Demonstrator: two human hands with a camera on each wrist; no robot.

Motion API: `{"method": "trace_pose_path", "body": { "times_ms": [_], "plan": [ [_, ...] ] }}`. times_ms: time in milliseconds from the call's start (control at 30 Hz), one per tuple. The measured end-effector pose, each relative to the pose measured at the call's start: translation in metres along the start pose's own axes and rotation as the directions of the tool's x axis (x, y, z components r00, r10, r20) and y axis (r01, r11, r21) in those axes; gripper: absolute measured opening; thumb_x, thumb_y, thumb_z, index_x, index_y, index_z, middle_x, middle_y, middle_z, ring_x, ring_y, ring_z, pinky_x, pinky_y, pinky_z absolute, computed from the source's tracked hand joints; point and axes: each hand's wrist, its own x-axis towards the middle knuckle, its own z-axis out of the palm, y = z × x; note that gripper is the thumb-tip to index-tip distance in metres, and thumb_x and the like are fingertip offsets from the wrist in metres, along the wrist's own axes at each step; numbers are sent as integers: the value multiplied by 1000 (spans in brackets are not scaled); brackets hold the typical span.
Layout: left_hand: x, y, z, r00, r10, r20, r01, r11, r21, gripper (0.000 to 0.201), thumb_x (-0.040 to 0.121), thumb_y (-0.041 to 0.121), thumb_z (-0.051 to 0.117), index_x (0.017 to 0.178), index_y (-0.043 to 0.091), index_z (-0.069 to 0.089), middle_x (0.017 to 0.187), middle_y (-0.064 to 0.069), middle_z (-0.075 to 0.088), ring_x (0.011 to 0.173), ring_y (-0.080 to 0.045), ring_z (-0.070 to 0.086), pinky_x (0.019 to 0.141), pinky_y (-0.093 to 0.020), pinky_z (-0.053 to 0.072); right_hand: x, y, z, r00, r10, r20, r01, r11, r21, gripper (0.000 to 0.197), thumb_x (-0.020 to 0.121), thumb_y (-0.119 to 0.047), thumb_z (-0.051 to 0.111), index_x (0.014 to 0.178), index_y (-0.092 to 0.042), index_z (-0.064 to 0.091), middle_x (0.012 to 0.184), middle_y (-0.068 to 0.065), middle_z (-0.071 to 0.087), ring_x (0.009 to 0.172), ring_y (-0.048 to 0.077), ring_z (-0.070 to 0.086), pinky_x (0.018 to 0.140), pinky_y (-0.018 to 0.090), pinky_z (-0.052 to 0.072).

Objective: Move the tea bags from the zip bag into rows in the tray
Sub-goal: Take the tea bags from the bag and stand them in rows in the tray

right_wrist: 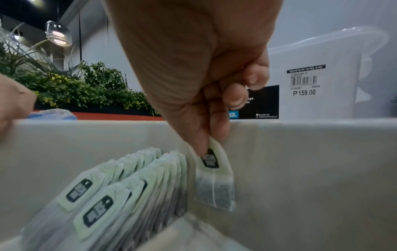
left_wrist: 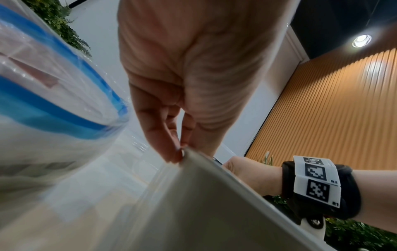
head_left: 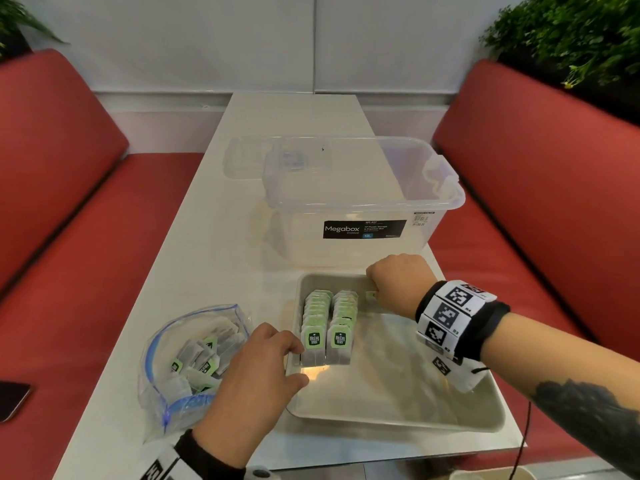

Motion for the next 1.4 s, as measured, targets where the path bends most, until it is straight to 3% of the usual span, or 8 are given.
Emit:
{"method": "trace_pose_path", "body": {
  "times_ms": [433,567,800,1000,1167,1267,1400],
  "plan": [
    [1,0,-1,1000,-10,15,10,1000,11,33,76,35,72,105,36,57,99,15,40,73,-5,49,69,-16,32,2,-1,7,998,69,9,-69,997,13,23,92,-33,49,96,-14,63,94,5,65,83,25,60,65,28,36],
    [0,1,-1,1000,-11,16,11,1000,12,33,76,35,73,105,36,57,99,15,40,73,-5,50,70,-16,33,-1,-1,6,997,63,33,-62,997,-48,26,93,-34,48,94,-14,63,93,5,66,72,23,51,65,29,35],
    [0,0,-1,1000,-10,17,9,1000,12,33,76,36,73,105,37,57,99,15,40,72,-5,49,71,-17,34,3,-10,10,993,53,107,-45,996,-77,18,90,-18,49,97,-11,64,97,6,66,87,26,62,67,30,40],
    [0,0,-2,1000,-9,23,9,1000,9,33,76,37,72,105,37,56,99,16,40,71,-4,50,71,-17,35,1,-13,1,994,35,108,-25,995,-101,17,89,-18,50,100,-12,63,99,5,66,90,26,62,70,31,39],
    [0,0,-2,1000,-12,25,11,1000,10,33,76,37,72,106,37,56,99,16,40,74,-4,49,71,-17,33,4,-8,-1,998,58,7,-58,998,-23,36,83,-17,59,115,-13,42,106,5,55,89,25,61,62,32,36],
    [0,0,-2,1000,-11,22,11,1000,10,33,76,37,71,106,37,56,99,16,40,74,-4,49,71,-16,32,12,-2,1,995,90,35,-88,996,-30,53,79,-24,69,119,-14,36,109,5,49,89,24,60,59,32,37],
    [0,0,-2,1000,-11,26,11,1000,1,33,76,37,72,105,37,56,99,16,41,71,-3,49,71,-16,33,22,3,2,991,14,134,-6,998,-61,40,82,-37,66,112,-14,53,105,4,59,93,24,60,66,31,40]
  ]
}}
